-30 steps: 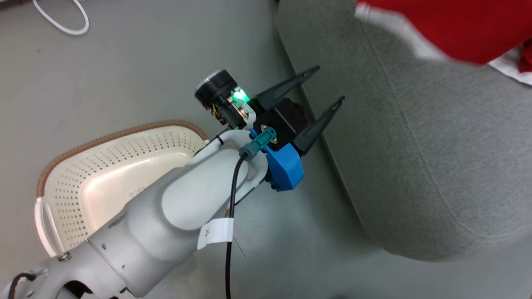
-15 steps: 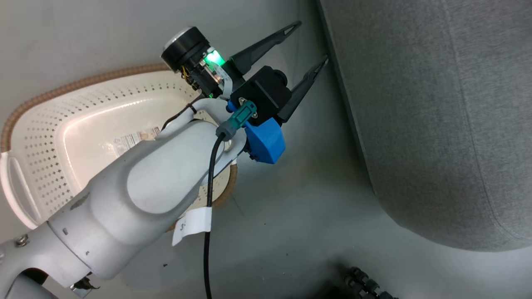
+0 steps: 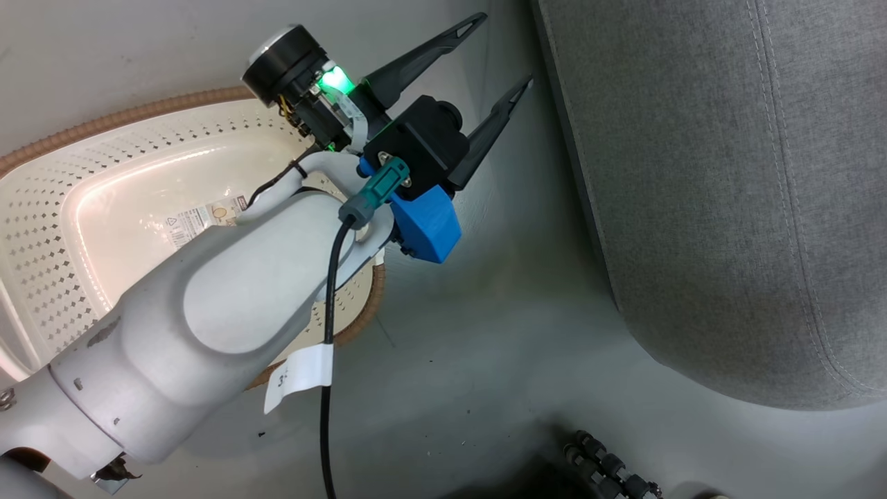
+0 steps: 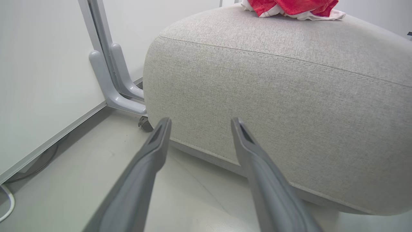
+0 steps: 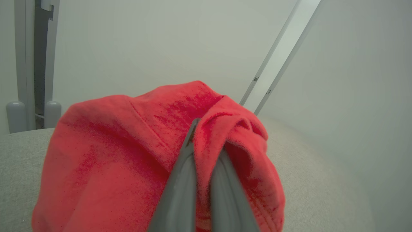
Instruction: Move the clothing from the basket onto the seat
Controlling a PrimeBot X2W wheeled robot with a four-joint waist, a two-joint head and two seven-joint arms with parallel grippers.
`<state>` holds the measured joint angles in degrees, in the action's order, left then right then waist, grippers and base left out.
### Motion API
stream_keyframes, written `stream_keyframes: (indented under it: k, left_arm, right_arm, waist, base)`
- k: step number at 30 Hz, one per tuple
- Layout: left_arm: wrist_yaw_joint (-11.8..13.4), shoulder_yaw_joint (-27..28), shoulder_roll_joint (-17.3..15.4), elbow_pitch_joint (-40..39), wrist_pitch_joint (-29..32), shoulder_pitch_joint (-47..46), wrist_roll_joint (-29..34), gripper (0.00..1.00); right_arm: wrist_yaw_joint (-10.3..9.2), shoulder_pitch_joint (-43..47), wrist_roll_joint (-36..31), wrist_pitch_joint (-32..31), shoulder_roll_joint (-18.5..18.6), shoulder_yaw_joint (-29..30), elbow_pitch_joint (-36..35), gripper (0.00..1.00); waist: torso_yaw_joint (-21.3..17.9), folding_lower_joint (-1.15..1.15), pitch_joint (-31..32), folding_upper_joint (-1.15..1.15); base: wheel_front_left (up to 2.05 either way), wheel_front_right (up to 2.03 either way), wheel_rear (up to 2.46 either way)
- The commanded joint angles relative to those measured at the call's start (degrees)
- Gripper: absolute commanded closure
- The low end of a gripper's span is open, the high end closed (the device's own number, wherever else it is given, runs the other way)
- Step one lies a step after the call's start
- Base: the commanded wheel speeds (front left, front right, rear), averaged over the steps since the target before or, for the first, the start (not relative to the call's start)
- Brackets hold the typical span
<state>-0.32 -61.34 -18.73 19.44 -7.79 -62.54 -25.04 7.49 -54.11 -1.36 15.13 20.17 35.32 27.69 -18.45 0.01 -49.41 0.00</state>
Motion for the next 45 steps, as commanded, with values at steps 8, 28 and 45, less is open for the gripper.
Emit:
stream_keyframes:
  k: [8,28,45]
  left_arm:
    - [0.8,0.0,-0.9,-1.0,0.3,-0.4,-0.4,0.00]
    - [1.8,0.7,1.8,3.8,-5.8,6.8,-4.3,0.00]
    - [6.5,18.6,3.1,-1.8,-7.4,21.4,-2.8,0.00]
  right_arm:
    - [0.01,2.4,-0.6,0.0,-2.2,1.3,3.0,0.99]
    - [0.01,24.2,4.3,0.0,-4.2,-0.8,-6.5,0.00]
    - [0.01,30.2,2.5,0.0,-7.8,-19.0,-18.9,0.00]
  waist:
    - [0.1,-0.01,0.4,0.00]
    - [-0.7,-0.01,15.3,0.00]
    - [7.9,-0.01,29.7,0.00]
  base:
    - [0.00,0.00,0.00]
    - [0.00,0.00,0.00]
    - [0.00,0.00,0.00]
